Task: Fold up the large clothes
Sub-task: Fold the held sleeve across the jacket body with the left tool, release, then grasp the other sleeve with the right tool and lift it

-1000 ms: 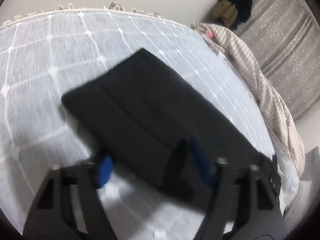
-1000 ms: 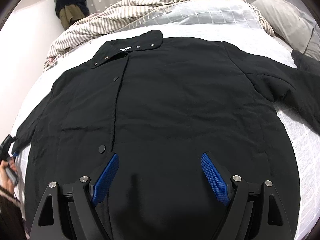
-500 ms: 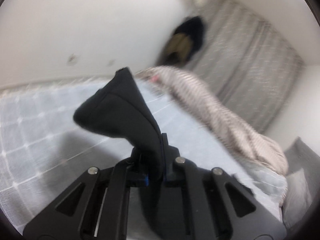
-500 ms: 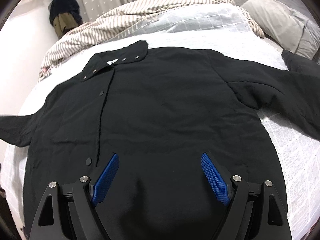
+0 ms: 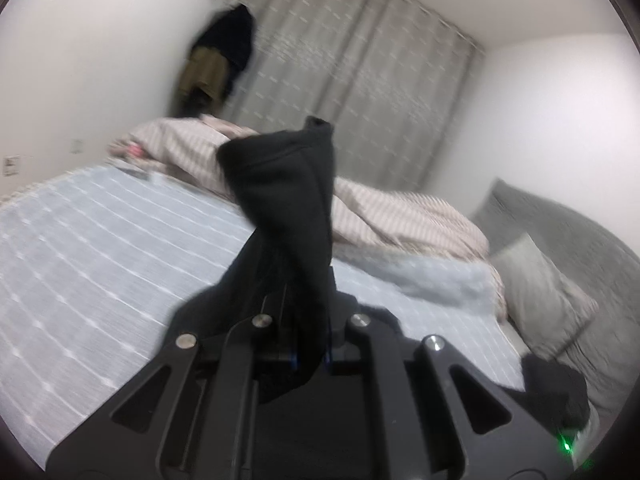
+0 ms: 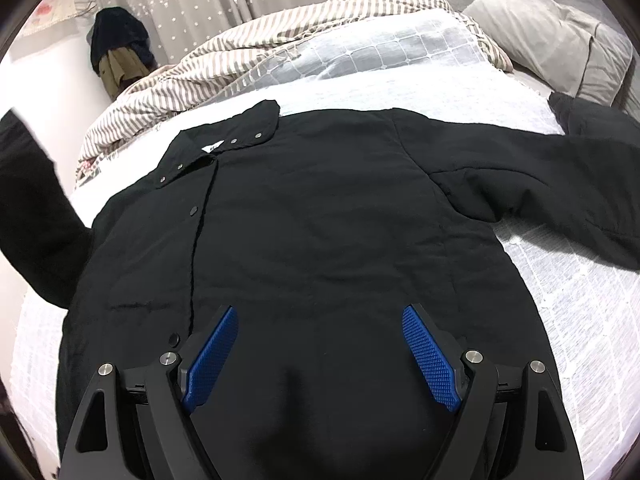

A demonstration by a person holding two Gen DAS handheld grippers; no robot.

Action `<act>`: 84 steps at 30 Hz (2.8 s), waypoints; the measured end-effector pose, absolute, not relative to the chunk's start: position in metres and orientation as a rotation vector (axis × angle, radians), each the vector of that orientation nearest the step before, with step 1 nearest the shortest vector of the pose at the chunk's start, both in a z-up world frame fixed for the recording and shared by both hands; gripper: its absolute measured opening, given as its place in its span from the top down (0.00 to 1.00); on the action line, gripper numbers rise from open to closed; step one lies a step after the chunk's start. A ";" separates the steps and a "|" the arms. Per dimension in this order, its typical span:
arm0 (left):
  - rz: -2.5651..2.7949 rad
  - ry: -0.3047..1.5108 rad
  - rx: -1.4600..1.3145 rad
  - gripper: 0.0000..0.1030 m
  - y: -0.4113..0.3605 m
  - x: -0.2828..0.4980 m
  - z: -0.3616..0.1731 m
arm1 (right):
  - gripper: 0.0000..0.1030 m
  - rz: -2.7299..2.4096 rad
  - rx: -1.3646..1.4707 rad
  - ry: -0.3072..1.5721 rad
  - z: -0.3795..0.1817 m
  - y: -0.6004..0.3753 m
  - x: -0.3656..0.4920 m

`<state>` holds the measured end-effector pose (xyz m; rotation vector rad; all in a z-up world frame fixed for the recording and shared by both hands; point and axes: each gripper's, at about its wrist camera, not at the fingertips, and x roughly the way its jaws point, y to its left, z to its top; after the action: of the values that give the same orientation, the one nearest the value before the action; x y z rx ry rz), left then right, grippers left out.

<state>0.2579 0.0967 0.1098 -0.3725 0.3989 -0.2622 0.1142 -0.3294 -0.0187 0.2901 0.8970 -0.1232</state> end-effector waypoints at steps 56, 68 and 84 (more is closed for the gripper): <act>-0.284 0.888 -0.184 0.70 0.112 0.252 -0.066 | 0.64 0.035 0.253 0.906 -0.067 -0.269 0.203; -0.236 0.881 -0.187 0.04 0.095 0.197 -0.016 | 0.20 -0.123 0.416 0.776 -0.005 -0.372 0.122; -0.277 0.976 -0.181 0.02 0.057 0.177 -0.028 | 0.19 -0.457 0.582 0.763 -0.024 -0.512 0.044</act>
<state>0.1768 0.0566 -0.0283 -0.1810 0.9759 -0.2768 0.0436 -0.5124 -0.0238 0.5825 0.7634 -0.4567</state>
